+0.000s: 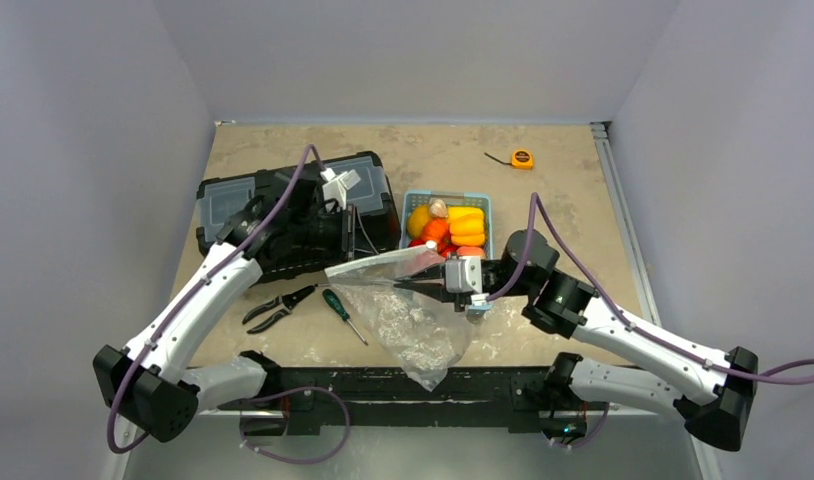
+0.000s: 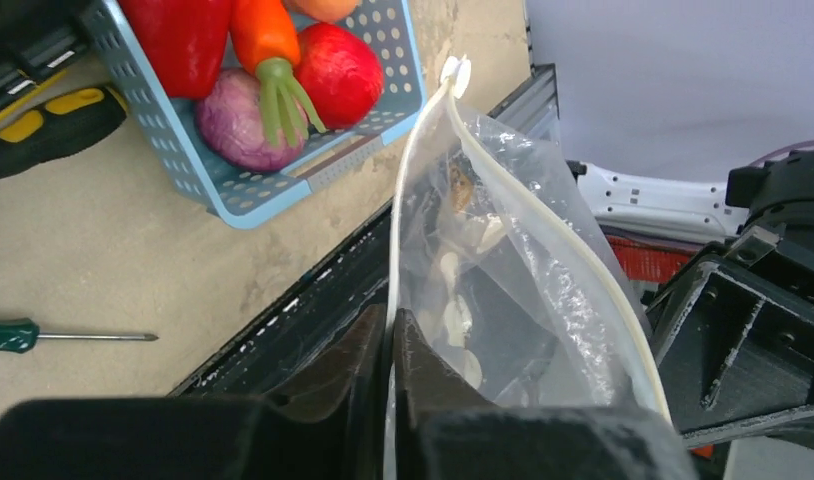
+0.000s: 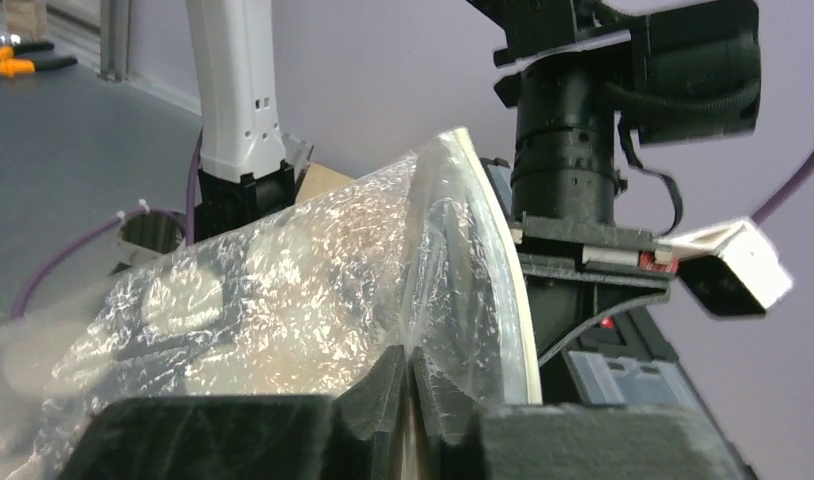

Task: Place the food in the zip-top bag and seal the zipper
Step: Open the zipper of the food storage bag.

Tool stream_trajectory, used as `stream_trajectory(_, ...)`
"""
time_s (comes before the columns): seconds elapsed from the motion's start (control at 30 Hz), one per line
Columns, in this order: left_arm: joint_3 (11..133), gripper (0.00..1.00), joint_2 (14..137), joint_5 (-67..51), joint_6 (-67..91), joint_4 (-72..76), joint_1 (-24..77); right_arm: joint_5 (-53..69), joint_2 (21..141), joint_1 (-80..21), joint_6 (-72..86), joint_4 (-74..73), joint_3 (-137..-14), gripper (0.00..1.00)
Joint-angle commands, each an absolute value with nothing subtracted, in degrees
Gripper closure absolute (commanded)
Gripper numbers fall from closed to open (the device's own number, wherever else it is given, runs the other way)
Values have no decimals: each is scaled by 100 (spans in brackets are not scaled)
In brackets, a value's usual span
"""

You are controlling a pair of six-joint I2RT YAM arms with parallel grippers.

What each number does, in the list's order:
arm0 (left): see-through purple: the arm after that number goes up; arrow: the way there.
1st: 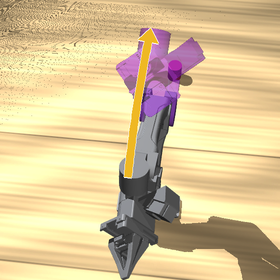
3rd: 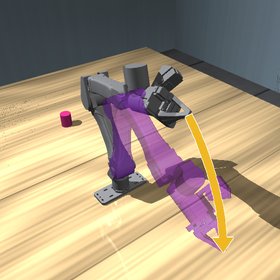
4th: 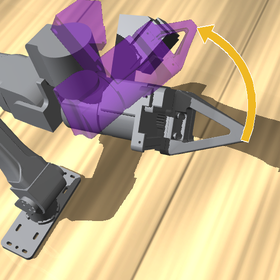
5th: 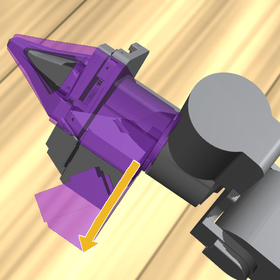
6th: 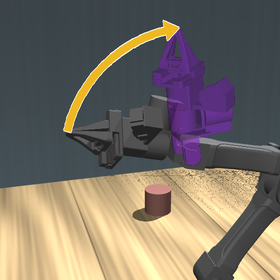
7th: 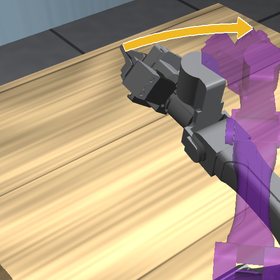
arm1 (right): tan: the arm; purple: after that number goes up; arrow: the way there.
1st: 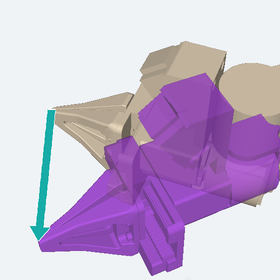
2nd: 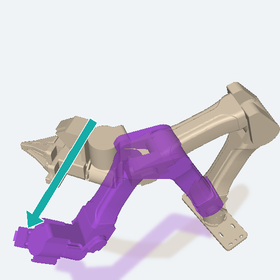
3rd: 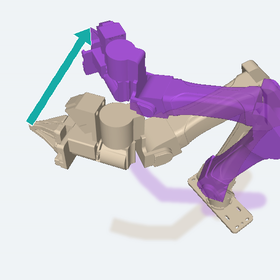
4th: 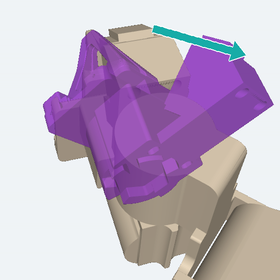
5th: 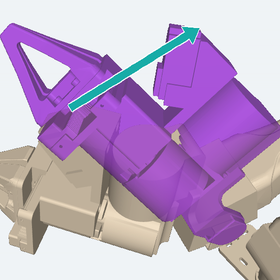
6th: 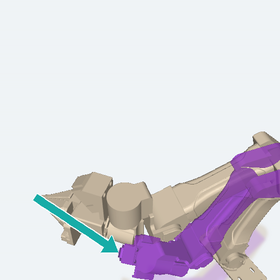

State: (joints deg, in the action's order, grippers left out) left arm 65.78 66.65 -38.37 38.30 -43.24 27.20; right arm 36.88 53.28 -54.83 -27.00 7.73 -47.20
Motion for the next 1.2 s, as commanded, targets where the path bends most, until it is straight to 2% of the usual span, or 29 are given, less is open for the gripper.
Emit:
stream_trajectory(0.0, 7001, 100, 6206, -3293, 3560, -3989, 2733, 3006, 5220, -5555, -2247, 1082, -4800, 69)
stream_trajectory(0.03, 7087, 100, 6099, -3049, 3571, -3868, 2745, 2697, 5137, -5552, -1954, 1245, -4671, 27)
stream_trajectory(0.07, 7148, 100, 6003, -2903, 3620, -3608, 2747, 2371, 5020, -5554, -1718, 1387, -4503, 4)
stream_trajectory(0.1, 7180, 100, 5927, -2801, 3683, -3278, 2761, 1985, 4889, -5555, -1474, 1485, -4356, 2)
stream_trajectory(0.23, 7394, 100, 5946, -2005, 3921, -2344, 3189, -464, 4368, -5550, 480, 1356, -4161, 1)
stream_trajectory(0.3, 7610, 100, 6035, -1060, 3744, -2258, 3673, -1723, 4207, -5547, 1489, 627, -4355, 1)
stream_trajectory(0.43, 7663, 100, 6166, 995, 3086, -1721, 4603, -3338, 4094, -5544, 3209, -1231, -4869, 1)
stream_trajectory(0.63, 7650, 100, 6695, 2724, 1818, -820, 5787, -3311, 4399, -5548, 4417, -2656, -5700, 1)
stream_trajectory(0.8, 7711, 100, 7173, 3383, 1396, -547, 6364, -3283, 5242, -5550, 4482, -3803, -7147, 1)
stream_trajectory(0.97, 7933, 100, 7552, 3792, 1367, -544, 6688, -3475, 5464, -5544, 4605, -3851, -7289, 1)
stream_trajectory(1.0, 7993, 100, 7634, 3898, 1356, -579, 6748, -3496, 5436, -5541, 4680, -3794, -7218, 5)
stream_trajectory(1.13, 8197, 100, 7853, 4302, 1498, -776, 6866, -3811, 5327, -5547, 5102, -3793, -6916, 40)
stream_trajectory(1.17, 8212, 100, 7885, 4351, 1563, -815, 6872, -3901, 5338, -5546, 5148, -3852, -6860, 43)
